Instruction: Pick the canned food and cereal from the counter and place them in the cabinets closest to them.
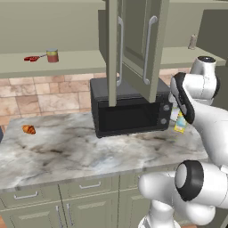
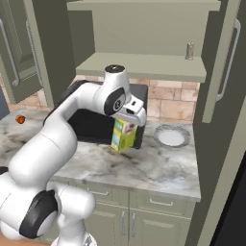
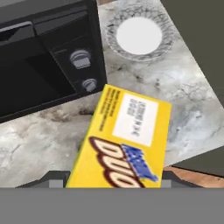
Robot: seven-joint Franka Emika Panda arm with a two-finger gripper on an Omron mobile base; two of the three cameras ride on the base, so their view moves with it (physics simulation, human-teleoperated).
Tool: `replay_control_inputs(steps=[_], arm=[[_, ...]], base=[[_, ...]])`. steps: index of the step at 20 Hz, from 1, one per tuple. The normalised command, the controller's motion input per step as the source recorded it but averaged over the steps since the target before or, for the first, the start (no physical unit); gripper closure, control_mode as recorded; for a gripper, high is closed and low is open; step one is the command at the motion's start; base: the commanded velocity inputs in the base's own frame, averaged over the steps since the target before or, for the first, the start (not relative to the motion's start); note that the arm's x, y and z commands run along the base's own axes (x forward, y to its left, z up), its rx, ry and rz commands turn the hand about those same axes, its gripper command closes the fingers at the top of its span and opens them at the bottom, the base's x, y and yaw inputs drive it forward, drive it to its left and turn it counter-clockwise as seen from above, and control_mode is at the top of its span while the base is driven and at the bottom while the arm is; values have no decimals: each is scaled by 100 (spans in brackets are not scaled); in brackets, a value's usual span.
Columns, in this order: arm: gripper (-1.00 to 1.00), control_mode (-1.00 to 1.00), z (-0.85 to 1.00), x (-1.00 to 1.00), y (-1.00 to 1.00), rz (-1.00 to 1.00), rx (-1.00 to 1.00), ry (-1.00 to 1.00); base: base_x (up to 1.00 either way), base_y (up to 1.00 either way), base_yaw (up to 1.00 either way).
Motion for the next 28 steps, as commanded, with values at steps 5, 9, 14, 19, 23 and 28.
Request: replay_control_inputs(steps=[5,9,14,19,23,28], arm=[[100,-100,67,-41,-12,7,3,-10],[100,-100,18,-58,-2,14,-4,-28],[100,-100,23,-38,0,13,-4,-25],[100,-100,53,-5,0,7,0,-13],[100,-100,63,-6,0,5,0,-5],[100,-100,63,-7,0,5,1,-2]], base=[[0,0,0],[0,0,0],[0,0,0],[0,0,0],[0,0,0],[0,0,0]])
